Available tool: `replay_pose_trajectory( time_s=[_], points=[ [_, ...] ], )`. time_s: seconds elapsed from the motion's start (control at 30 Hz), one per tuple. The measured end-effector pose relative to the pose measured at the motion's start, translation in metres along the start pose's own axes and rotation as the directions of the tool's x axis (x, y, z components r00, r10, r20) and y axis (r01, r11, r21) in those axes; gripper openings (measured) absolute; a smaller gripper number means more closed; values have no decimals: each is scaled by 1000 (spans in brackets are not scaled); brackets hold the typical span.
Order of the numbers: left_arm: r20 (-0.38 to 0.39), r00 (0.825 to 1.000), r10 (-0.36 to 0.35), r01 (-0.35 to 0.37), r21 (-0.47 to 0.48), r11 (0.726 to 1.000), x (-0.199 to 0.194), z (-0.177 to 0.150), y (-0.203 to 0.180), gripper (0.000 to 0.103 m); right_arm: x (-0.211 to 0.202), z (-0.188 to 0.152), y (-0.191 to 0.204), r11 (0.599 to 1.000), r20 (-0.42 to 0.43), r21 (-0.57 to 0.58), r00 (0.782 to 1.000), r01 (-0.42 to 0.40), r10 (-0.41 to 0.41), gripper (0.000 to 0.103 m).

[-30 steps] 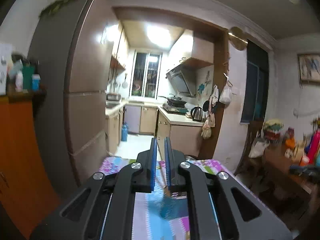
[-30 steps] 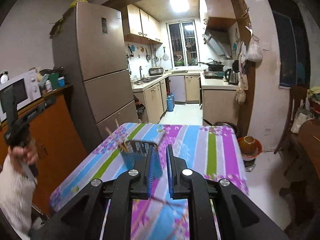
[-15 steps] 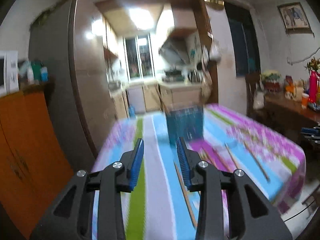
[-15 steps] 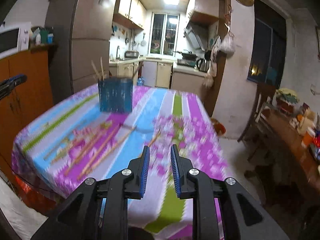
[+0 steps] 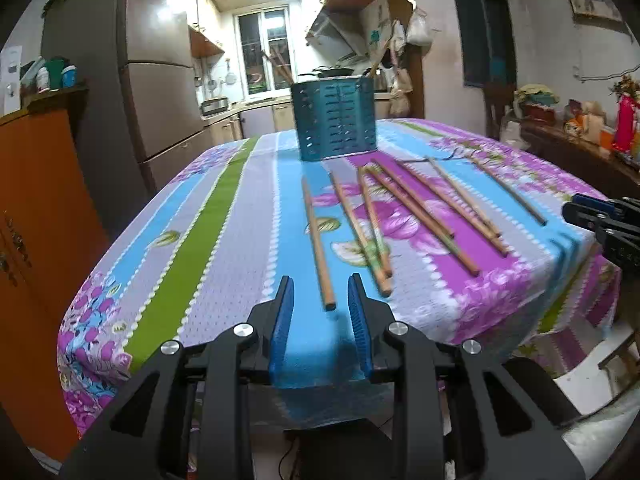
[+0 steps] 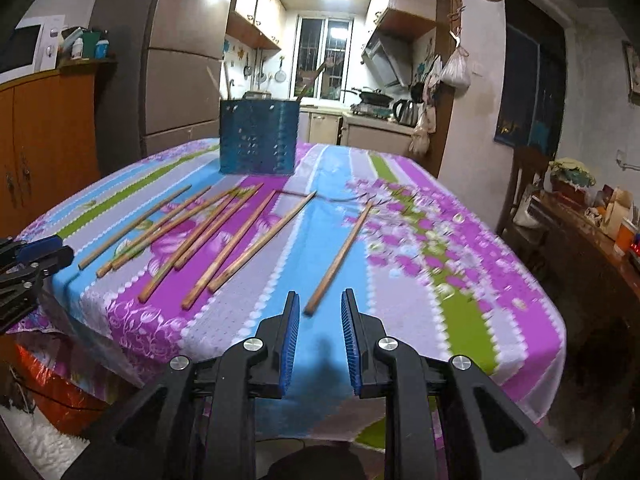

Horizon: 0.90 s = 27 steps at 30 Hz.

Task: Organize utensils
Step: 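Move both open tools back toward the chopsticks on the table, then close the right tool on a chopstick while the left tool grasps another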

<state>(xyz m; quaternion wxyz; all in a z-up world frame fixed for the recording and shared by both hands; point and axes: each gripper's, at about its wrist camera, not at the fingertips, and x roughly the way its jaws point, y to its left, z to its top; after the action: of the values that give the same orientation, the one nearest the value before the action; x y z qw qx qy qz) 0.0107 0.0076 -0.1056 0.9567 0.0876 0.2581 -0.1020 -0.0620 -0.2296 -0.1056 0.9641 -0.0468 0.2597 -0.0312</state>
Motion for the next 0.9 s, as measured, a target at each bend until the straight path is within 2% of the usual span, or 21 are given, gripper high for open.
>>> replay_pose_trajectory(
  time_s=[0.5,0.8,0.9],
  points=[
    [15,999,39,-38,-47,998,13,-10,-8,27,27,-4,6,998,-22,49,999,35,-33,23],
    [18,999,36,-34,-76,997,19,-12,-8,27,39,-4,9,992,-13,65,994,108,-108,23],
    [34,999,27,-24,-88,996,19,-13,-7,23,41,-6,13,987,11,59,989,147,-148,23]
  ],
)
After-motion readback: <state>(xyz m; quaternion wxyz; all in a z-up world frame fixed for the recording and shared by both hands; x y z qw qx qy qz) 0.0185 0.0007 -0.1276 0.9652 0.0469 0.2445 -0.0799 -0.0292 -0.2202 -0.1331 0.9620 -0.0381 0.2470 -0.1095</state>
